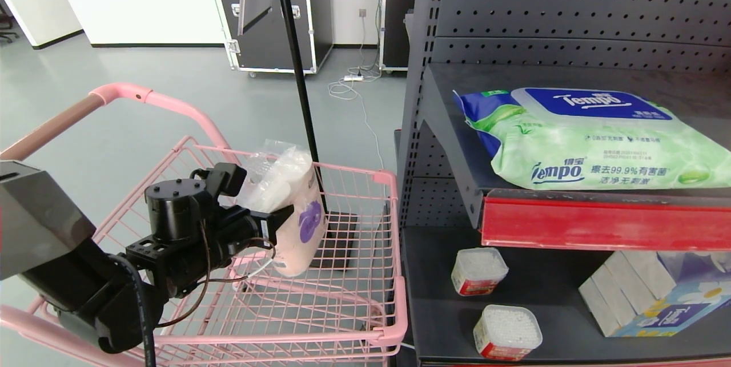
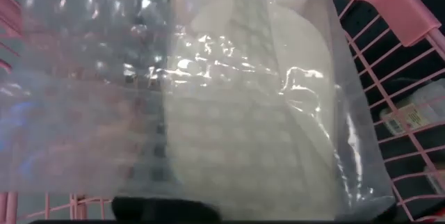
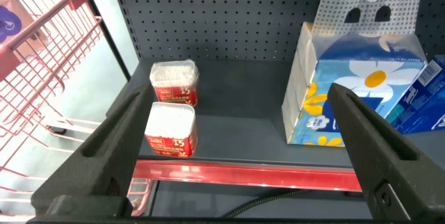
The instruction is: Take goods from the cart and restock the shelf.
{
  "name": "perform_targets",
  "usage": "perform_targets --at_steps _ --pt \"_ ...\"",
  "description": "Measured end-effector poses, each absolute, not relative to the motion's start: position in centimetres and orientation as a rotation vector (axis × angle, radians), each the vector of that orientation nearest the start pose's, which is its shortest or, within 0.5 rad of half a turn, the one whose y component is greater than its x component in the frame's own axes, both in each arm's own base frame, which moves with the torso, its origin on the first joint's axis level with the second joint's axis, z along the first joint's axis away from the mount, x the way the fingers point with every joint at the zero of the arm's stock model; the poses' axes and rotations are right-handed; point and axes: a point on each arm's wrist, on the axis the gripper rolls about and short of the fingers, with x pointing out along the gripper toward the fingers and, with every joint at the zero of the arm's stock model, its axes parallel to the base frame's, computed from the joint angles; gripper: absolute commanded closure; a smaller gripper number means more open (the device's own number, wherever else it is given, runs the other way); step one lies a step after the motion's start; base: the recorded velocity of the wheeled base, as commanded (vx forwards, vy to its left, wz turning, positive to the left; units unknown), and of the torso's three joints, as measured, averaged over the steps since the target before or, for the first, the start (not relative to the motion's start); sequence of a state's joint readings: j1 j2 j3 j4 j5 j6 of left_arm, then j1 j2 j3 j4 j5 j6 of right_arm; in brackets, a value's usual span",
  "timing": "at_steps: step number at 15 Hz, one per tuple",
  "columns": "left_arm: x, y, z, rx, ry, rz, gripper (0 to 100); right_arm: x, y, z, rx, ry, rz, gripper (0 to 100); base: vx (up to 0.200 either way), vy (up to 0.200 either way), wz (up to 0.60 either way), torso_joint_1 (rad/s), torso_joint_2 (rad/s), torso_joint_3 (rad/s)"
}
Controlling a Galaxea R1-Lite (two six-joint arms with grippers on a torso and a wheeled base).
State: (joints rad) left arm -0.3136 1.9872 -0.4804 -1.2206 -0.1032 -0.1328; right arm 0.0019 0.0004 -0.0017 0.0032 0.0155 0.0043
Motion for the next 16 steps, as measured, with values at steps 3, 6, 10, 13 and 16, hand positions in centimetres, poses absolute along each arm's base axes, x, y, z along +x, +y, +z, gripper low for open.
perform_targets --at_steps 3,6,10,13,16 --pt "28.7 -9.7 7.0 -0.097 0.337 -0.394 100 -2.3 0.0 7.6 0.004 0.002 0.017 0 0.000 0.000 0.00 0.000 0.00 0.000" --pt "28.0 -9.4 7.1 -0.102 0.341 -0.391 100 -2.3 0.0 7.6 0.003 0.002 0.018 0 0.000 0.000 0.00 0.000 0.00 0.000" --pt "26.8 -8.8 9.1 -0.111 0.283 -0.389 100 -2.3 0.0 7.6 0.003 0.002 0.018 0 0.000 0.000 0.00 0.000 0.00 0.000" --pt "25.8 -8.4 11.7 -0.118 0.219 -0.389 100 -2.3 0.0 7.6 0.003 0.002 0.019 0 0.000 0.000 0.00 0.000 0.00 0.000" --pt "24.5 -7.8 14.5 -0.125 0.150 -0.389 100 -2.3 0.0 7.6 0.003 0.002 0.019 0 0.000 0.000 0.00 0.000 0.00 0.000"
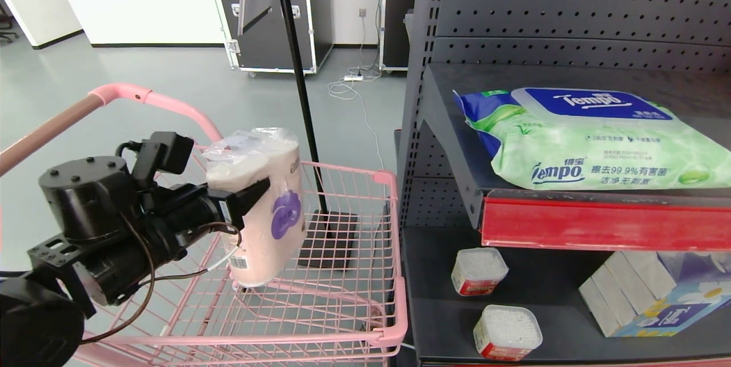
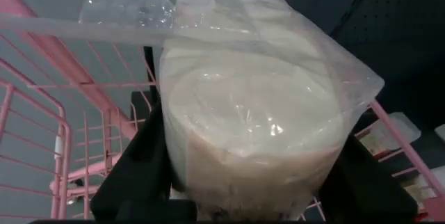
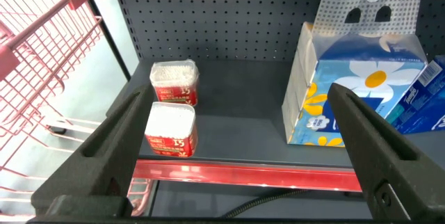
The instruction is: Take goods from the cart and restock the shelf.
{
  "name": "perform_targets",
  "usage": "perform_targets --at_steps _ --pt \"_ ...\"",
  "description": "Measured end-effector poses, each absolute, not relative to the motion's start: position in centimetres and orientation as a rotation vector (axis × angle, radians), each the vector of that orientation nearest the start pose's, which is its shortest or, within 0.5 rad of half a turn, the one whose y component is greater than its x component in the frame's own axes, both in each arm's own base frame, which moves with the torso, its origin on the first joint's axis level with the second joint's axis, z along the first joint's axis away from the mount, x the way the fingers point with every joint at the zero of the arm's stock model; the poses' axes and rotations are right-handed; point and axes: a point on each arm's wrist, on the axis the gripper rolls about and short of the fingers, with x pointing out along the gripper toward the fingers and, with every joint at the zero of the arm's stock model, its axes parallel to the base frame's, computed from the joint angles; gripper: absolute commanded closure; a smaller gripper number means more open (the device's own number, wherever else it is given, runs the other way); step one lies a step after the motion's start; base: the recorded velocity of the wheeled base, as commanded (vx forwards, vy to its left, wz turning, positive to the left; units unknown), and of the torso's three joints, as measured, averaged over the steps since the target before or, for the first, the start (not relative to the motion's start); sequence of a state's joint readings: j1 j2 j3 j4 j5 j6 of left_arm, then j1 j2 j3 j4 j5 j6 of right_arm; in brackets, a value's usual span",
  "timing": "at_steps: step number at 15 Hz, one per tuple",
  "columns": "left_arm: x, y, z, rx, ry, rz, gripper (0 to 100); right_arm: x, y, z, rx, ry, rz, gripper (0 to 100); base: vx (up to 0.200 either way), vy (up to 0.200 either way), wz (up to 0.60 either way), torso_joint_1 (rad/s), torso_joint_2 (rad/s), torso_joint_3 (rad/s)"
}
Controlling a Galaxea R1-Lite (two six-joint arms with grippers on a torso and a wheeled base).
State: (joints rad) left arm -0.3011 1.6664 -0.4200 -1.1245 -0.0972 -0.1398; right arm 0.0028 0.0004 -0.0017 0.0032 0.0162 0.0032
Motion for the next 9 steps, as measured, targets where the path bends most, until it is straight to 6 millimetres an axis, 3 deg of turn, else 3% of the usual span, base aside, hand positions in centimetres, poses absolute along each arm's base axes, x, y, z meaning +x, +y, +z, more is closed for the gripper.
perform_targets --at_steps 5,9 --pt "21.1 -6.1 19.4 -0.134 0.068 -0.367 100 -2.3 0.0 7.6 0.003 0.002 0.019 0 0.000 0.000 0.00 0.000 0.00 0.000" --pt "15.6 -4.1 24.5 -0.139 0.007 -0.345 100 -2.3 0.0 7.6 0.000 0.002 0.019 0 0.000 0.000 0.00 0.000 0.00 0.000"
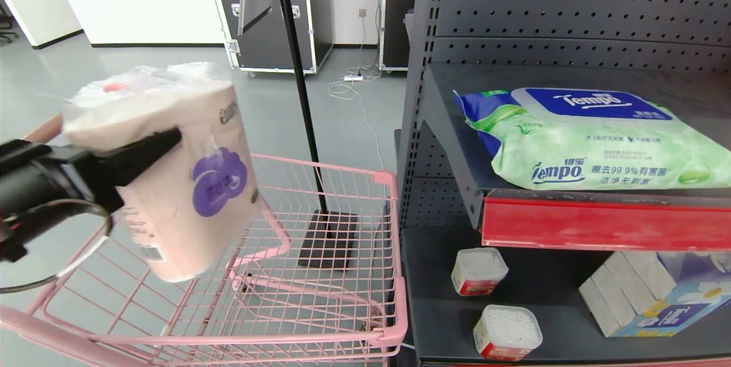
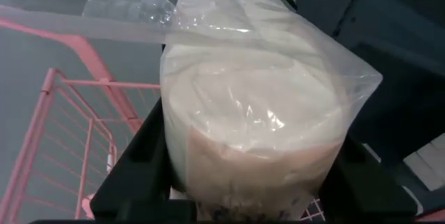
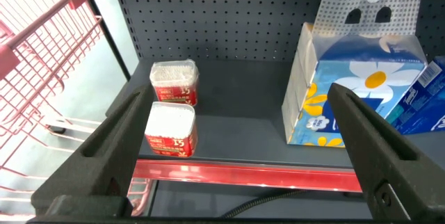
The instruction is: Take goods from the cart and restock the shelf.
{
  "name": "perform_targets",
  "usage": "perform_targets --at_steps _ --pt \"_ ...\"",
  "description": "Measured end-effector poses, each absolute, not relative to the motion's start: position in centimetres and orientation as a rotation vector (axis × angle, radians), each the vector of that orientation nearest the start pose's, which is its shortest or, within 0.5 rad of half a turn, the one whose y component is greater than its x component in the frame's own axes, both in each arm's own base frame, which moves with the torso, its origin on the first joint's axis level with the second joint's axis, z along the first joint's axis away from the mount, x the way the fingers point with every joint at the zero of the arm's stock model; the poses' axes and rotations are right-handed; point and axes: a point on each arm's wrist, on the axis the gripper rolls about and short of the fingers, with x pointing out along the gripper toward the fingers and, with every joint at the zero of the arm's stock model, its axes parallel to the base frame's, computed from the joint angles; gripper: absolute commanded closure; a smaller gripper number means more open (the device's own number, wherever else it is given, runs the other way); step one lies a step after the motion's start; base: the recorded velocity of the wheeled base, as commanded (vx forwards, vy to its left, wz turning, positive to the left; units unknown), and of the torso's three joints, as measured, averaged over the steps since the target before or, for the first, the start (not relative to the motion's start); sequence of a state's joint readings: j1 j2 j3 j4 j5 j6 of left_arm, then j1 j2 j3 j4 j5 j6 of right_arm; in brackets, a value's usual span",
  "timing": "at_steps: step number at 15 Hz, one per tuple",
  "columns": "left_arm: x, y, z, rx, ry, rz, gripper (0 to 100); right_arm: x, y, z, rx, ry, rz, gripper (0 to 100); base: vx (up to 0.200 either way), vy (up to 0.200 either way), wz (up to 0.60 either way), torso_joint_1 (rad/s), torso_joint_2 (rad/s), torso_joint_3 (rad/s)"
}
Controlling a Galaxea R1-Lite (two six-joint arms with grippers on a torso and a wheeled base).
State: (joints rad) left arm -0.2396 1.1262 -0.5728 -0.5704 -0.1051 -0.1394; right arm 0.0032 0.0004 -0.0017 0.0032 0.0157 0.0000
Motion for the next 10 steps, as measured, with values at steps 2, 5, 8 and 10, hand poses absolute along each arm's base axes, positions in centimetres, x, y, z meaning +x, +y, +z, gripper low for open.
perform_targets --at_steps 2,5,8,10 --pt "11.9 -3.1 26.9 -0.141 -0.024 -0.342 100 -2.3 0.0 7.6 0.001 0.002 0.019 0 0.000 0.000 0.00 0.000 0.00 0.000" --pt "6.4 -1.7 28.9 -0.147 -0.127 -0.342 100 -2.3 0.0 7.6 0.000 0.001 0.019 0 0.000 0.000 0.00 0.000 0.00 0.000" --pt "2.3 -0.8 28.9 -0.151 -0.186 -0.340 100 -2.3 0.0 7.6 0.000 0.002 0.016 0 0.000 0.000 0.00 0.000 0.00 0.000" --pt "0.5 -0.3 28.6 -0.153 -0.215 -0.339 100 -2.3 0.0 7.6 0.000 0.001 0.015 0 0.000 0.000 0.00 0.000 0.00 0.000"
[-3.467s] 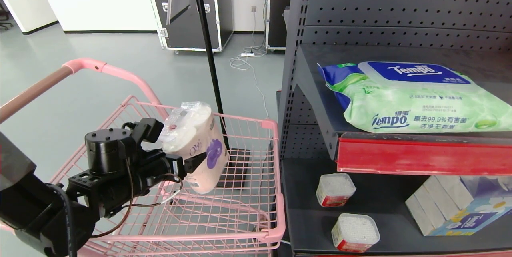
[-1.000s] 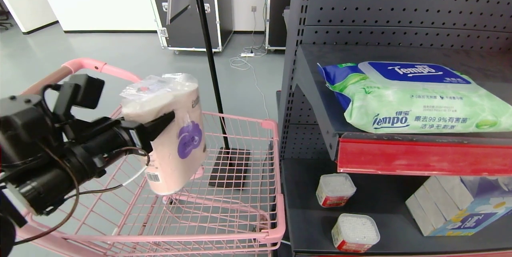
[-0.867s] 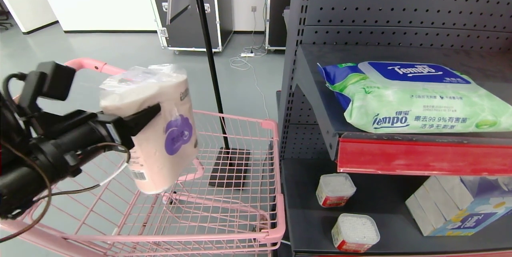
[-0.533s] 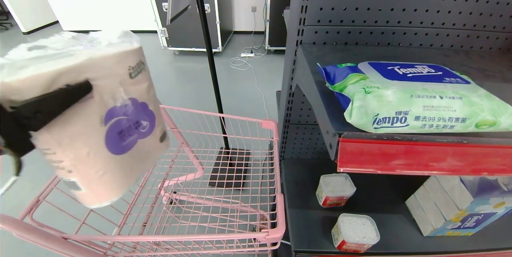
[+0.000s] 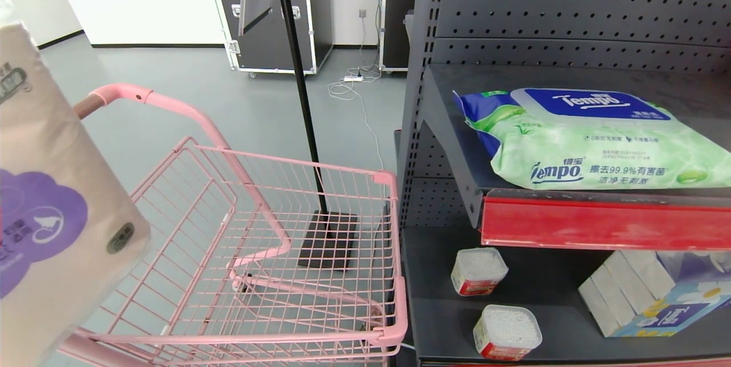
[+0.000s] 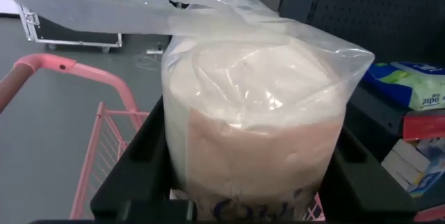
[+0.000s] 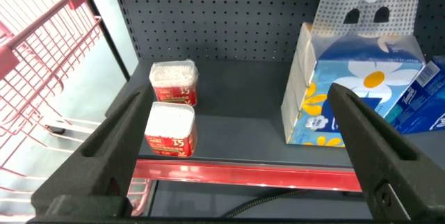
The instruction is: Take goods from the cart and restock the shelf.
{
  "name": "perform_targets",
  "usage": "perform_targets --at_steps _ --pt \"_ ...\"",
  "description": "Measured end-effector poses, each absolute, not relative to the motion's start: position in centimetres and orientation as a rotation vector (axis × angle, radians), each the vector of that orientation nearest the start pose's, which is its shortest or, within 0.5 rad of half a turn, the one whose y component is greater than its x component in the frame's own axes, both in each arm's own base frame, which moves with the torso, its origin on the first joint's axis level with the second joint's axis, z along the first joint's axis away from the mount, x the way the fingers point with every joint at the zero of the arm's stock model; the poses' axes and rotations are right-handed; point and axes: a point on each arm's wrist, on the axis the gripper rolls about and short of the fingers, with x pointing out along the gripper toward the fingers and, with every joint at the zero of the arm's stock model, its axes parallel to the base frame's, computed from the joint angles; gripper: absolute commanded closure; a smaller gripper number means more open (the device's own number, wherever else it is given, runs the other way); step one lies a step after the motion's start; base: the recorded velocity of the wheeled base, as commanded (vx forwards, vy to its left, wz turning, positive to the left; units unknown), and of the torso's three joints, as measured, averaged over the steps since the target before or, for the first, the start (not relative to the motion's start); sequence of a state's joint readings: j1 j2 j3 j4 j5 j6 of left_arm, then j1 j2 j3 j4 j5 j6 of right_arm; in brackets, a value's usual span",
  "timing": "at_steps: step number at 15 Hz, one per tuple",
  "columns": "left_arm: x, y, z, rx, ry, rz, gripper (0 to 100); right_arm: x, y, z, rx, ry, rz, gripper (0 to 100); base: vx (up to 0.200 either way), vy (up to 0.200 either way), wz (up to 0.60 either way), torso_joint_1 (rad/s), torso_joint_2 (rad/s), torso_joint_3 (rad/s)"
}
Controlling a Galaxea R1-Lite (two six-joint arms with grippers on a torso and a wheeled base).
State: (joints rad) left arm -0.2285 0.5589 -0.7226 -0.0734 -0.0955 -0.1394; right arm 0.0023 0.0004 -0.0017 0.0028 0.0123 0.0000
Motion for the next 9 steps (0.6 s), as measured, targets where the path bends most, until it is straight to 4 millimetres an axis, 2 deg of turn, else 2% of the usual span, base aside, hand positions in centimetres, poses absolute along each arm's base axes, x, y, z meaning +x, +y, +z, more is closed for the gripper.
perform_targets --at_steps 4,9 --pt "-1.9 0.2 28.0 -0.144 -0.256 -0.338 100 -2.3 0.0 7.6 0.000 0.002 0.012 0 0.000 0.000 0.00 0.000 0.00 0.000" --pt "-3.3 0.6 27.0 -0.136 -0.250 -0.337 100 -2.3 0.0 7.6 0.001 0.002 0.013 0 0.000 0.000 0.00 0.000 0.00 0.000"
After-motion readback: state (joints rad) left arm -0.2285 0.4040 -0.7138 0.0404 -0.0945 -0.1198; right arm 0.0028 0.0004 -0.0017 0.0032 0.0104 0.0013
